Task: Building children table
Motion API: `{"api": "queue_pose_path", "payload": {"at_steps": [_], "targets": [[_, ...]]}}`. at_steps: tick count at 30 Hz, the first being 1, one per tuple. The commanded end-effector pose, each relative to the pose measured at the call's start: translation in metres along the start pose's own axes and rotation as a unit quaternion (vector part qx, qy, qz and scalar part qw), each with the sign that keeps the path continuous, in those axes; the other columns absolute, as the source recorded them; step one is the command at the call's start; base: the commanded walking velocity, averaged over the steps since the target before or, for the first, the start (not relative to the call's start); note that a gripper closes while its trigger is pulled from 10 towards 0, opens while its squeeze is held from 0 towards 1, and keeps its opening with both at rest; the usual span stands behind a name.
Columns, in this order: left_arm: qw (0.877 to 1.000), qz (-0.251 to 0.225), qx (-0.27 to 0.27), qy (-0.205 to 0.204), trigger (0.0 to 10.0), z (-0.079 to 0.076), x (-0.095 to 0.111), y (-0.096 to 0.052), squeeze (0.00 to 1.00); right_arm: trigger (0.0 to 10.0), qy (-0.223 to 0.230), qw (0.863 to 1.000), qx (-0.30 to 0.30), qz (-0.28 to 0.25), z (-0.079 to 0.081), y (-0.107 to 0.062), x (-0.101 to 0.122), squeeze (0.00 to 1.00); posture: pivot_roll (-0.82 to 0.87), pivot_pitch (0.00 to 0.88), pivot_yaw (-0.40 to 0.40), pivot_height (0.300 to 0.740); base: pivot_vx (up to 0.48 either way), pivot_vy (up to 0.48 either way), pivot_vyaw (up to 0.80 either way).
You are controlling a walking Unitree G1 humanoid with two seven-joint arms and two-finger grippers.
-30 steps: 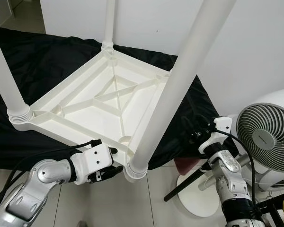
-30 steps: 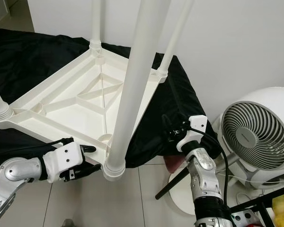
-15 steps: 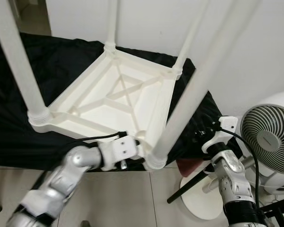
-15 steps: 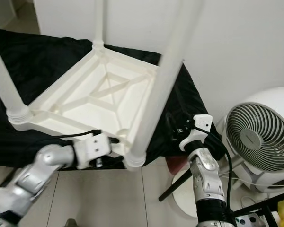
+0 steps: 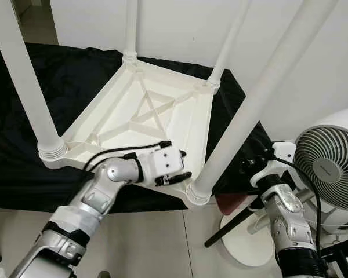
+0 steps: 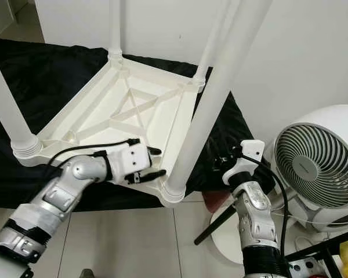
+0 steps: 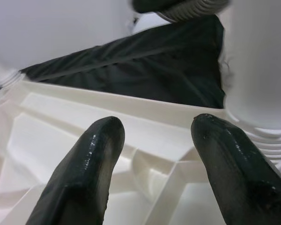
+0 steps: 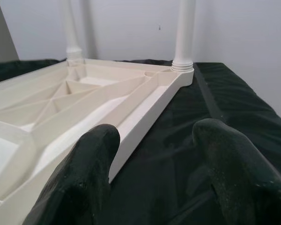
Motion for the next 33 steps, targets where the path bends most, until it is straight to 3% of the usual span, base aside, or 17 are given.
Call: {"api": "queue_pose_path", "payload": {"at_steps": [1,2,6,7,9,14,16,23,33], "targets": [[0.999,-0.028,-0.015,-0.041,10.0,0.000,0.011,-0.013,0.00,10.0,0.018,1.000,-0.005,-0.004,-0.005,-0.006,0.002,0.00,0.08,0.035,-0.130,0.740,0.000,0.000,0.00],[0.997,-0.028,-0.052,-0.058,10.0,-0.009,0.013,-0.027,0.00,10.0,0.024,1.000,-0.006,-0.010,-0.007,-0.010,0.004,0.00,0.08,0.038,-0.131,0.740,0.000,0.000,0.00],[0.996,-0.019,-0.065,-0.056,10.0,-0.013,0.011,-0.030,0.00,10.0,0.022,1.000,-0.005,-0.009,-0.007,-0.011,0.004,0.00,0.08,0.038,-0.131,0.740,0.000,0.000,0.00],[0.995,0.014,-0.091,-0.042,10.0,-0.027,-0.002,-0.037,0.00,10.0,0.021,1.000,-0.004,0.000,-0.007,-0.014,0.000,0.00,0.09,0.039,-0.134,0.740,0.000,0.000,0.00],[0.993,0.032,-0.106,-0.036,10.0,-0.038,-0.010,-0.041,0.00,10.0,0.019,1.000,-0.005,0.006,-0.008,-0.016,-0.003,0.00,0.09,0.039,-0.137,0.740,0.000,0.000,0.00],[0.994,0.040,-0.095,-0.031,10.0,-0.039,-0.015,-0.036,0.00,10.0,0.018,1.000,-0.006,0.006,-0.009,-0.014,-0.002,0.00,0.09,0.037,-0.140,0.740,0.000,0.000,0.00],[0.995,0.044,-0.091,-0.004,10.0,-0.041,-0.020,-0.030,0.00,10.0,0.013,1.000,-0.002,0.005,-0.009,-0.011,0.000,0.00,0.09,0.035,-0.143,0.740,0.000,0.000,0.00],[0.995,0.062,-0.072,-0.024,10.0,-0.036,-0.026,-0.024,0.00,10.0,0.009,1.000,0.001,0.004,-0.012,-0.006,0.004,0.00,0.09,0.031,-0.149,0.740,0.000,0.000,0.00],[0.987,0.139,-0.066,-0.036,10.0,-0.023,-0.058,-0.027,0.00,10.0,0.002,1.000,0.002,0.001,-0.011,-0.003,0.006,0.00,0.08,0.028,-0.139,0.740,0.000,0.000,0.00]]}}
Point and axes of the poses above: a point about 5 cm out from each wrist's last joint towards the gripper, its own y axis pointing out of the wrist towards the gripper, its own x axis along the axis of the wrist's last joint, z = x × y, the point moved 5 cm from there along y, pointing out of the wrist towards the gripper, and after that the axes turned 10 degrees about -y, right-handed, at the moved point
